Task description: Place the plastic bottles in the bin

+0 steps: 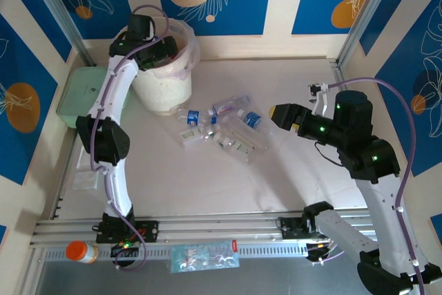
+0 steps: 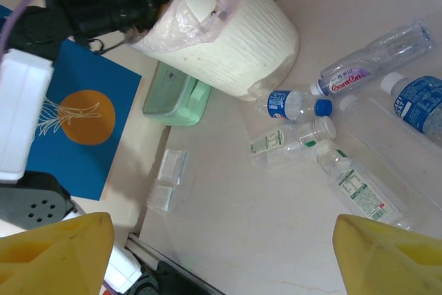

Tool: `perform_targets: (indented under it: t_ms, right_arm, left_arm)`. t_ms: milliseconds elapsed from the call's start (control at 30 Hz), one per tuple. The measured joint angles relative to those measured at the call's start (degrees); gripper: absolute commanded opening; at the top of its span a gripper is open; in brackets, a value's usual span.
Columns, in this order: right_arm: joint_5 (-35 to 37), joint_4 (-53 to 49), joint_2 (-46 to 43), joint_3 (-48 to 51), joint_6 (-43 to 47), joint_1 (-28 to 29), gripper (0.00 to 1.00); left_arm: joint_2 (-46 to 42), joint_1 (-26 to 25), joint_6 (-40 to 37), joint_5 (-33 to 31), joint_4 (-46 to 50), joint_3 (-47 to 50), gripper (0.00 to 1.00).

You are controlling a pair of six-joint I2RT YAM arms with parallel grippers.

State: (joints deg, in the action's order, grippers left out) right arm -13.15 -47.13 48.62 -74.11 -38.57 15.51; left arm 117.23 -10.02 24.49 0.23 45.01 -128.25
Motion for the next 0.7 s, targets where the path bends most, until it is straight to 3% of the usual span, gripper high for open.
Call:
perform_targets:
  t_ms: [400,533,700]
  right_arm:
    - [0.1,1.6,3.6,0.4,-1.7,2.4,0.82]
    - [0.8,1.5,8.0,0.4,-0.3,7.1,0.82]
    - [8.1,-3.7,17.9,-3.7,6.7,18.5,0.83]
  left_arm:
    - [-29.7,-2.6,4.0,3.3,-10.2,24.6,0.88]
    - [-37.8,-7.0,3.7,5.0,-12.0,34.4,0.88]
    - [-47.2,-13.6,3.7,7.1,-12.8,46.4,0.87]
